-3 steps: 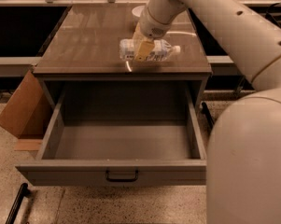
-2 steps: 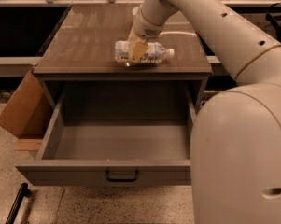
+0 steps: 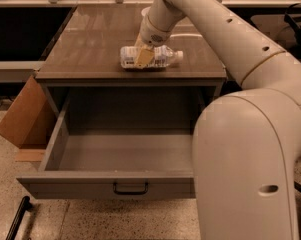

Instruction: Pick blue plastic bottle from top drawer and place on counter

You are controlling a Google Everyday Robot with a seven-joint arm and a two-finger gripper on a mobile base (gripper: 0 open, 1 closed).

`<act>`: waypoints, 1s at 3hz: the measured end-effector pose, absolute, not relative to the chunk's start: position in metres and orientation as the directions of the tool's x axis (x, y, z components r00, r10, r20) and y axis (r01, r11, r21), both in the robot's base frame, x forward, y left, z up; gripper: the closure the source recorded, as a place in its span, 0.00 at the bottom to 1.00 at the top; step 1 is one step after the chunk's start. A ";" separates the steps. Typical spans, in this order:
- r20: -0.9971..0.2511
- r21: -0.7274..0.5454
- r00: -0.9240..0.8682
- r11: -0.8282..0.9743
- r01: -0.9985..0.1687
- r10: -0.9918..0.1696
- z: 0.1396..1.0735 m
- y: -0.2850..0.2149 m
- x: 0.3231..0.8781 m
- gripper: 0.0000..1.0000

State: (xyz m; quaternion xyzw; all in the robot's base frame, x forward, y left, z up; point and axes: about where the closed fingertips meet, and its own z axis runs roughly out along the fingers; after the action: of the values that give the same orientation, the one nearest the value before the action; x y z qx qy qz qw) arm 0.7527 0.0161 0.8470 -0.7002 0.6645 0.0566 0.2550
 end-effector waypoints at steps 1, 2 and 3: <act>-0.424 -0.271 0.102 0.019 -0.963 -0.900 0.841 0.012 0.752 0.14; -0.435 -0.264 0.085 0.037 -0.964 -0.896 0.839 -0.002 0.748 0.00; -0.452 -0.274 0.064 0.070 -0.959 -0.890 0.854 -0.028 0.738 0.00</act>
Offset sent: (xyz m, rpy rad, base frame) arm -0.0117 -0.0413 -0.0024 0.0322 0.0153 -0.0458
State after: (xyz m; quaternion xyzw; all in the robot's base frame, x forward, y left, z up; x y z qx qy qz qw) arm 0.7377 -0.0277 0.8543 -0.6789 0.6809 0.0652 0.2670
